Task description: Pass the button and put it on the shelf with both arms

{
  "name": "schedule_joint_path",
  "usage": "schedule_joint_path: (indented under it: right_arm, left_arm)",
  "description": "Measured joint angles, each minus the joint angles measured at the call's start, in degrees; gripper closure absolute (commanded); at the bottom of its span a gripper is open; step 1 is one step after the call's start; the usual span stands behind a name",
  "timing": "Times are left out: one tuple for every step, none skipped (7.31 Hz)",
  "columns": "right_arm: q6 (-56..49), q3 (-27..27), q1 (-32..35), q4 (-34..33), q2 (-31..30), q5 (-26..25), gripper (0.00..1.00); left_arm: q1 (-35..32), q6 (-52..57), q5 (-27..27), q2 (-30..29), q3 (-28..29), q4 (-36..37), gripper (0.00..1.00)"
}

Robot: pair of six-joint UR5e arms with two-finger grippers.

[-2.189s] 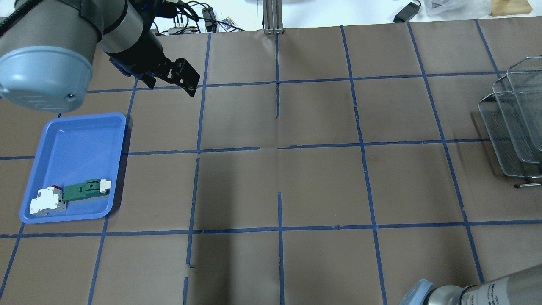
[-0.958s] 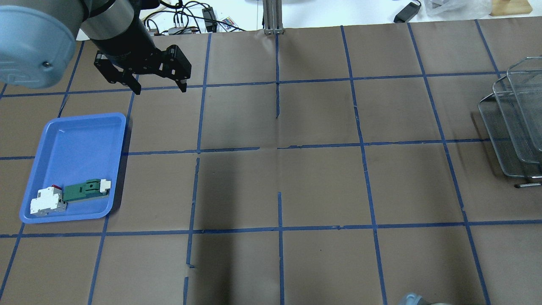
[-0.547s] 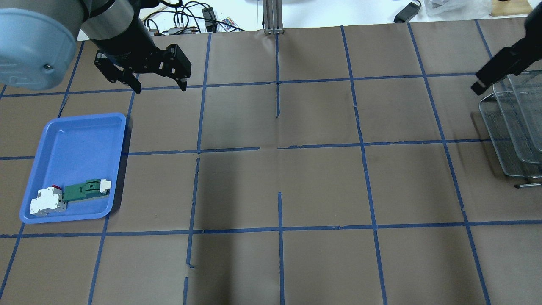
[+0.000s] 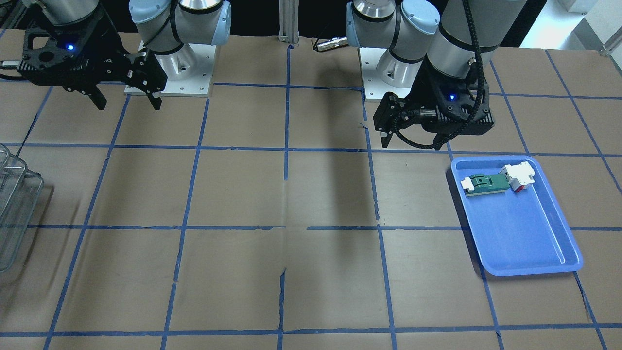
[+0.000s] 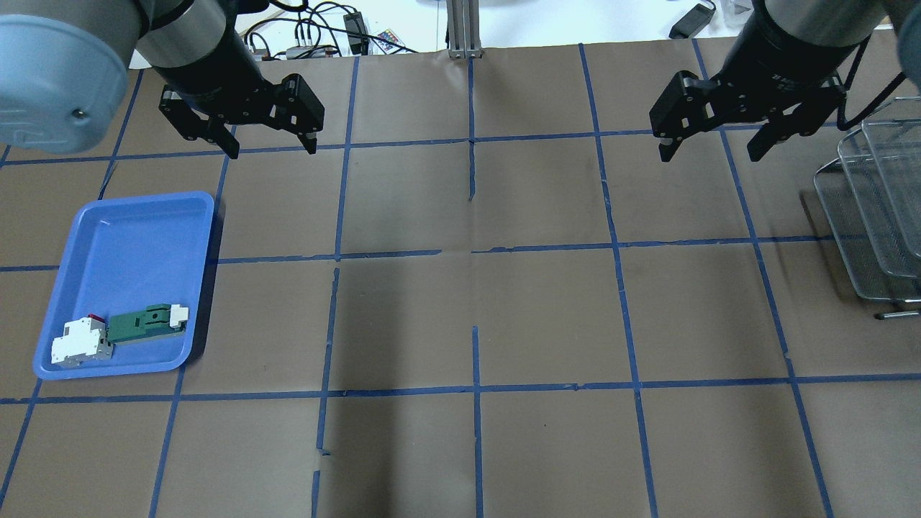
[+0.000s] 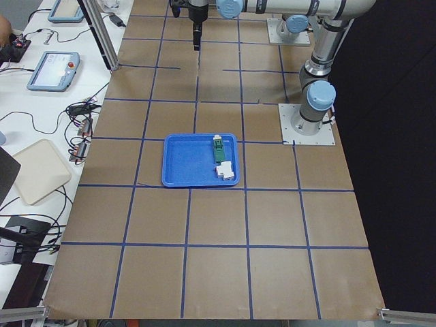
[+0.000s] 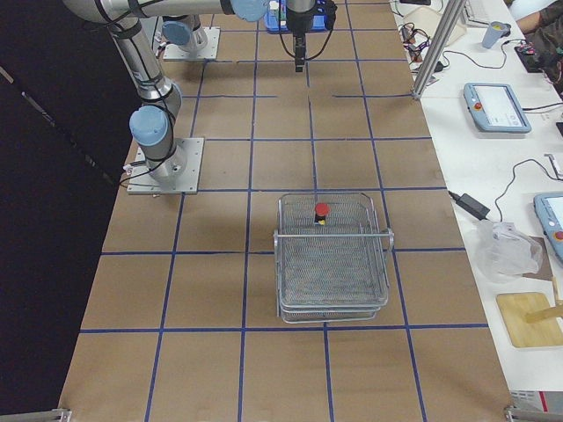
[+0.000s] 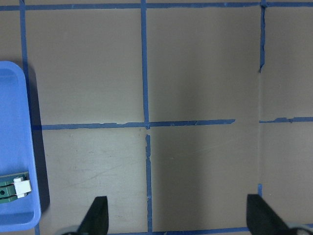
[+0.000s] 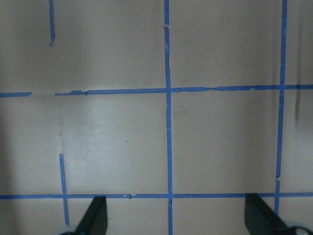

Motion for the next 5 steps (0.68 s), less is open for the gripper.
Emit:
schedule_joint_path:
  right_arm:
    - [3.8,0.0,1.0,-0.4,0.2,0.0,0.00]
    - [6.2,0.0,1.8,-1.0,0.5,-0.3,0.00]
    - [7.6,0.0,2.2,-1.4,0.9,-1.4,0.00]
    - [7.4,0.0,2.4,-1.5,1.4,-3.2,0.00]
    - [6.4,0.0,2.5,-1.6,1.7,-4.4,0.00]
  left_arm:
    - [0.0,-0.1,0.0,0.0,0.0,0.0,0.00]
    - [0.0,-0.1,0.1,0.1,0.0,-0.1,0.00]
    - [0.0,-0.2,0.1,0.2,0.0,-0.1,0.00]
    - [0.0,-0.2,0.1,0.3,0.0,-0.1,0.00]
    - [0.0,-0.3,0.1,0.3,0.0,-0.2,0.00]
